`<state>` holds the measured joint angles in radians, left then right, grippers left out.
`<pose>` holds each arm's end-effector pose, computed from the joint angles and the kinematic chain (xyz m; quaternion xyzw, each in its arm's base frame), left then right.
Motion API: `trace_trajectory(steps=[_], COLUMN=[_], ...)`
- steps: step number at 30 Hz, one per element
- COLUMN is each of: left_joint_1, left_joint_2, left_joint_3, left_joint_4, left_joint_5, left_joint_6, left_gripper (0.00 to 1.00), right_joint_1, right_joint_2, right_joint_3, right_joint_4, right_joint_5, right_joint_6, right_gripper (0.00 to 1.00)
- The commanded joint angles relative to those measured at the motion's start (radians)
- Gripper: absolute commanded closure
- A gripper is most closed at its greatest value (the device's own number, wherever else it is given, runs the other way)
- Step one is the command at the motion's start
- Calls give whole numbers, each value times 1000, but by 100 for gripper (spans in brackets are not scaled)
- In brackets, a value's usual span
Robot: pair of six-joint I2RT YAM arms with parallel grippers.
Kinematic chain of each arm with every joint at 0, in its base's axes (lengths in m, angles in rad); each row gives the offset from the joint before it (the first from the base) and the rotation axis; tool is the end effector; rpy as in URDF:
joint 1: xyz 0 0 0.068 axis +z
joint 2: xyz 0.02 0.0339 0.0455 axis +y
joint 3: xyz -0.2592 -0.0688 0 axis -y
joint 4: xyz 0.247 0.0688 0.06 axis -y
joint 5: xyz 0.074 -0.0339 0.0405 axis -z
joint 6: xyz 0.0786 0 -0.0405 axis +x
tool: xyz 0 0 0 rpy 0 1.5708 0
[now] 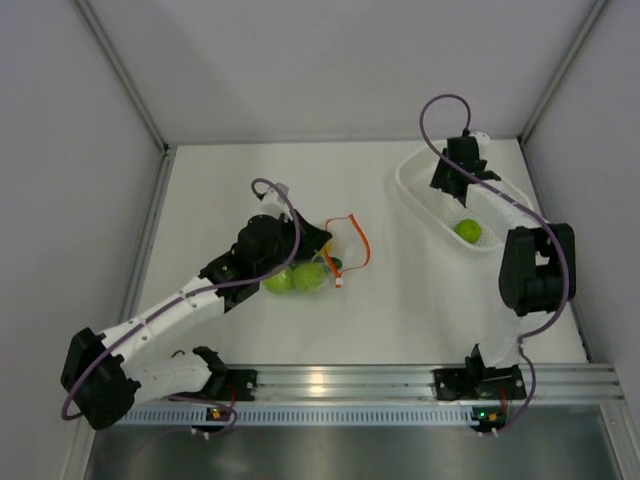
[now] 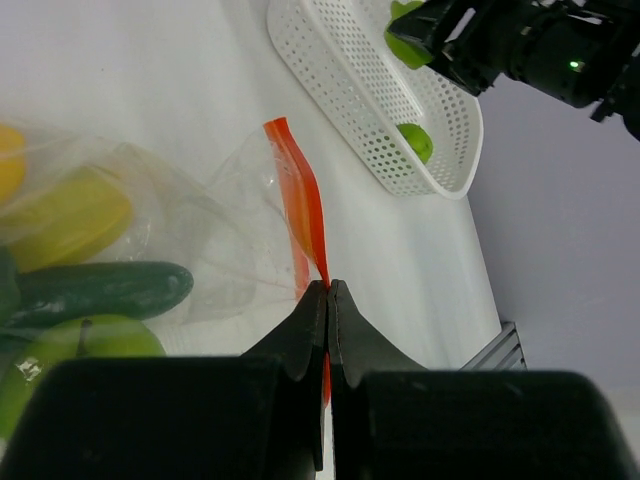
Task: Open the zip-top bag and remove the fake food
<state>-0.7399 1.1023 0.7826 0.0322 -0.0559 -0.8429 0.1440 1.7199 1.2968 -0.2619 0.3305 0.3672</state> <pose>0.2264 -0.2007 0.2809 -0.0579 0.7989 -0.4098 0.4364 0.4225 0.0355 0.2293 0.1693 0.8778 -0.0369 0.4466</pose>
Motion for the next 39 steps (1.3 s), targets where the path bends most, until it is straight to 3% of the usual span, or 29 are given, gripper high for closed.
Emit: trace_trajectory(steps=[1, 6, 7, 8, 10, 15, 16, 19, 22, 27, 32, 39], left_joint_1=[0, 0, 0, 0, 0, 0, 0, 0, 0, -1, -1, -1], left_joint_2=[-32, -30, -27, -28, -27, -24, -22, -13, -2, 8, 1, -5], left_joint_3=[81, 102, 106, 112, 116, 121, 122, 127, 132, 136, 130, 93], left_joint_4=[9, -11, -15, -20, -23, -21, -21, -21, -20, -20, -20, 31], left_joint_5=[30, 51, 51, 51, 51, 51, 51, 39, 41, 51, 51, 102], left_joint_6=[51, 82, 87, 93, 96, 90, 85, 76, 73, 73, 73, 58], left_gripper=[100, 100, 100, 100, 100, 100, 100, 100, 100, 100, 100, 100], right_joint_1=[-29, -47, -47, -49, -49, -32, -15, 52, 158, 342, 495, 684], right_joint_2=[87, 138, 129, 100, 64, -136, -175, -319, -460, -522, -491, -402], right_joint_3=[107, 148, 145, 141, 125, 14, -19, -140, -258, -430, -499, -507], right_joint_4=[-42, -74, -77, -76, -76, -54, -33, 33, 113, 285, 447, 536], right_joint_5=[38, 41, 35, 32, 12, -161, -274, -416, -496, -613, -576, -450], right_joint_6=[-36, -42, -43, -48, -50, -27, -16, 36, 82, 170, 216, 243], right_gripper=[50, 27, 21, 9, 6, 14, 22, 30, 32, 33, 33, 33])
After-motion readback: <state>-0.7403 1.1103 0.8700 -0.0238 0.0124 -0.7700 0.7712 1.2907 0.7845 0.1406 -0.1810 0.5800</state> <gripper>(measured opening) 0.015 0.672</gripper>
